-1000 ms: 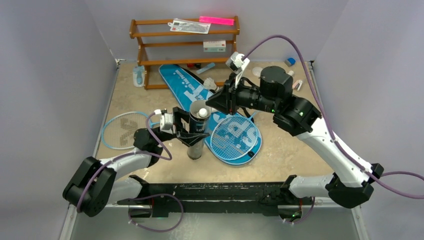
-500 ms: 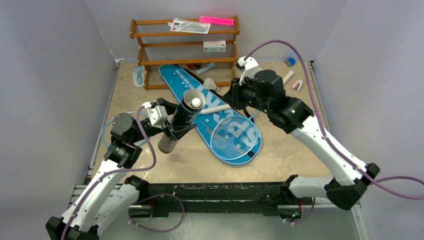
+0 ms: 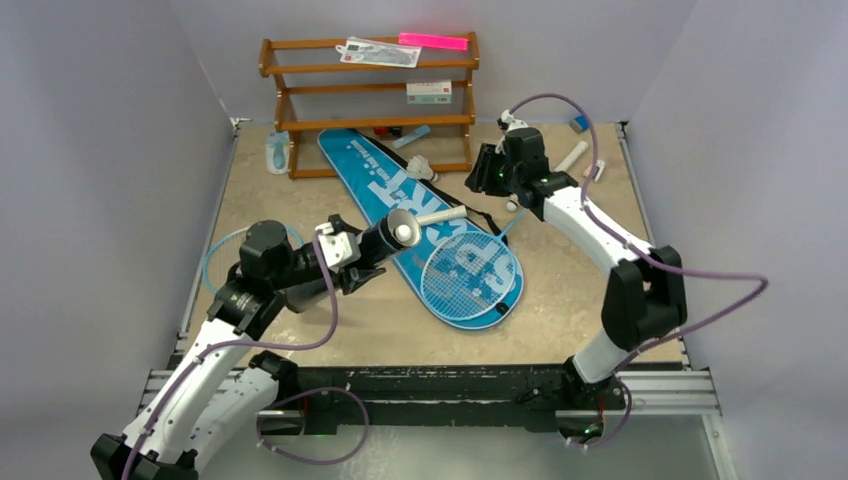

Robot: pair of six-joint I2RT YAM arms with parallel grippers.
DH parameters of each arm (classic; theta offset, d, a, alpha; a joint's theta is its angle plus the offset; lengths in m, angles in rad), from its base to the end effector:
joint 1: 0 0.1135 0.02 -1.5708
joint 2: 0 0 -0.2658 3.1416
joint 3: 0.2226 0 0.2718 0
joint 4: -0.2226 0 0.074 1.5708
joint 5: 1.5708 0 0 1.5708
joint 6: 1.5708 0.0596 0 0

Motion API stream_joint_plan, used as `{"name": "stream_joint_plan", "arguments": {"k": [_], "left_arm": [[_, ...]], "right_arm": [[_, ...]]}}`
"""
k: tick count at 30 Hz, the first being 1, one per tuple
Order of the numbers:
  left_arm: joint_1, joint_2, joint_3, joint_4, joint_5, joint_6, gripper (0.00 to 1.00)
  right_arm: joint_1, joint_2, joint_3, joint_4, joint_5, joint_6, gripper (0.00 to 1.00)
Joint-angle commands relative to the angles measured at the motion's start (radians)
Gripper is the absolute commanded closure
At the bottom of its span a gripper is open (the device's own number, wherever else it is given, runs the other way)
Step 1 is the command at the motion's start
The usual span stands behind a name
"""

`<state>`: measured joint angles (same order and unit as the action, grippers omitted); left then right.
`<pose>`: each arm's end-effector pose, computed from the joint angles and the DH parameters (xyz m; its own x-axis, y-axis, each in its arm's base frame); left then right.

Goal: Pack up the badminton gear
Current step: Place the shuttlecock at the shuttle tube, then pick up the shuttlecock at the center of the board.

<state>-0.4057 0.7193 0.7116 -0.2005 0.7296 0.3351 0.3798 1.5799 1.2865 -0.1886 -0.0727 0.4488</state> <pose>0.1694 -0.1160 0.3221 0.1145 0.2176 -0.9693 0.9062 0.3769 0.1917 0.3808 0.1567 0.2982 -0.5742 0.2367 -0.7837 -0.2002 0.8876 0.4148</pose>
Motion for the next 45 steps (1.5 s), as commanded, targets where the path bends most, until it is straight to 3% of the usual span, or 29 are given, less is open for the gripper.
{"name": "stream_joint_plan", "arguments": {"k": [1,4,6,8,12,16,23,30,34,37,45], "left_arm": [[0.007,-0.041,-0.045,0.059,0.038,0.082,0.70],[0.008,-0.049,-0.063,0.057,0.048,0.115,0.70],[0.007,-0.058,-0.075,0.057,0.044,0.126,0.70],[0.007,-0.069,-0.088,0.064,0.041,0.128,0.70],[0.007,-0.088,-0.100,0.074,0.054,0.115,0.70],[0.007,-0.090,-0.099,0.084,0.058,0.115,0.70],[0.007,-0.082,-0.092,0.086,0.081,0.114,0.70],[0.007,-0.080,-0.092,0.086,0.096,0.117,0.70],[0.007,-0.079,-0.090,0.083,0.105,0.118,0.70],[0.008,-0.080,-0.090,0.081,0.101,0.120,0.70],[0.008,-0.081,-0.092,0.076,0.108,0.121,0.70]], "right_arm": [[0.001,0.129,0.056,0.167,-0.037,0.020,0.53],[-0.007,0.246,0.116,0.195,-0.061,0.095,0.47],[-0.007,0.303,0.131,0.280,-0.063,0.121,0.30],[-0.002,0.367,0.179,0.315,-0.051,0.116,0.21],[0.028,0.508,0.357,0.213,0.034,0.070,0.14],[0.064,0.583,0.467,0.154,0.116,0.060,0.13],[0.114,0.618,0.506,0.185,0.216,0.030,0.16],[0.144,0.757,0.727,0.008,0.420,0.052,0.26],[0.148,0.800,0.780,-0.027,0.455,0.060,0.33],[0.149,0.810,0.789,-0.025,0.456,0.062,0.43],[0.162,0.754,0.731,-0.002,0.468,0.047,0.57]]}}
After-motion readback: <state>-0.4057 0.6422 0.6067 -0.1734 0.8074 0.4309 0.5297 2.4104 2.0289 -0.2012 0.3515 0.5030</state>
